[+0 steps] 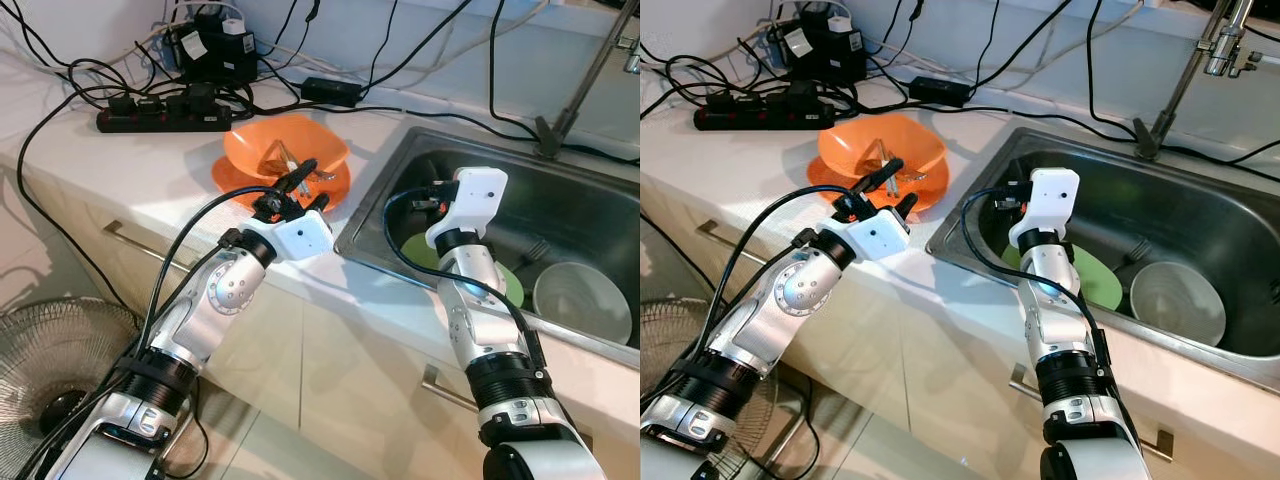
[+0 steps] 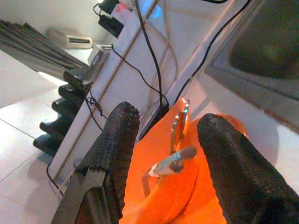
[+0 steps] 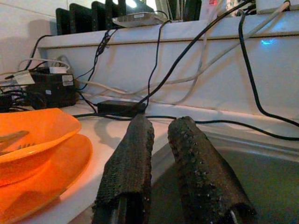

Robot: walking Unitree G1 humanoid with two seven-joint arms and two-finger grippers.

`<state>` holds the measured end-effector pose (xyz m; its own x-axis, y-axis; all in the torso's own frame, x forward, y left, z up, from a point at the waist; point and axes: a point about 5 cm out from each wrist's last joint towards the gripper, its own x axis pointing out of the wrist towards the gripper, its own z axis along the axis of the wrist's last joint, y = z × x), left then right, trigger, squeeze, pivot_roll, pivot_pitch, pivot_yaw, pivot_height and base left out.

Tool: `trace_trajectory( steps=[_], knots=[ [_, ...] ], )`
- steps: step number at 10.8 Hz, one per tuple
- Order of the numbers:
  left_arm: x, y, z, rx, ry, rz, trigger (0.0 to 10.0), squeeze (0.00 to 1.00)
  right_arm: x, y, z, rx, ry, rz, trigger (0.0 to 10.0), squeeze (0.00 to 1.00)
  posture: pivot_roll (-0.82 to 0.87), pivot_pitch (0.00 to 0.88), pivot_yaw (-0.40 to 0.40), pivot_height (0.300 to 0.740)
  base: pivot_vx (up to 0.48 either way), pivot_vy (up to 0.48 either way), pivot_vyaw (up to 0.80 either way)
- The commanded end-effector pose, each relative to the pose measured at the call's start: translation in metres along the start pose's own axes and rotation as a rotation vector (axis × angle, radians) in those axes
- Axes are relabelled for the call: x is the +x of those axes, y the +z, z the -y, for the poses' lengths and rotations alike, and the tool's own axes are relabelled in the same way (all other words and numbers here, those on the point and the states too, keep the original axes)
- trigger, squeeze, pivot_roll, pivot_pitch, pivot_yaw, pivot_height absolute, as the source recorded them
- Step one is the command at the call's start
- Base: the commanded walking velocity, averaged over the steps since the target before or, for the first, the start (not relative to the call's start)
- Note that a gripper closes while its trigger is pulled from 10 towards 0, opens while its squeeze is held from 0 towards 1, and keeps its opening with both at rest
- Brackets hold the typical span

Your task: Kitchen organization

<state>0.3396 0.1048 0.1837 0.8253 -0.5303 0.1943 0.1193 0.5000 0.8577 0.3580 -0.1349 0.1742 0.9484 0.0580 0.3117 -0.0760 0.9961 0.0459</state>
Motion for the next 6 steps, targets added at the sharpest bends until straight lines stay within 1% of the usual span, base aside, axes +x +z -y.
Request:
trace_trajectory(
  steps=[1, 3, 5, 6],
  knots=[
    [0.001, 0.002, -0.004, 0.019, 0.003, 0.009, 10.0, 0.00, 0.002, 0.006, 0.003, 0.009, -0.012, 0.025, 10.0, 0.00, 0.23, 0.004, -0.026, 0.740, 0.000, 0.000, 0.00],
    [-0.008, -0.006, -0.004, 0.031, 0.010, -0.027, 10.0, 0.00, 0.002, 0.005, 0.001, 0.013, -0.009, 0.021, 10.0, 0.00, 0.24, 0.009, -0.029, 0.740, 0.000, 0.000, 0.00],
    [-0.008, -0.010, -0.002, 0.030, 0.016, -0.058, 10.0, 0.00, 0.002, 0.004, 0.000, 0.015, -0.005, 0.017, 10.0, 0.00, 0.24, 0.010, -0.032, 0.740, 0.000, 0.000, 0.00],
    [-0.006, -0.009, -0.002, 0.024, 0.020, -0.058, 5.8, 0.00, 0.003, 0.004, 0.000, 0.014, -0.004, 0.016, 10.0, 0.00, 0.23, 0.010, -0.032, 0.740, 0.000, 0.000, 0.00]
  ],
)
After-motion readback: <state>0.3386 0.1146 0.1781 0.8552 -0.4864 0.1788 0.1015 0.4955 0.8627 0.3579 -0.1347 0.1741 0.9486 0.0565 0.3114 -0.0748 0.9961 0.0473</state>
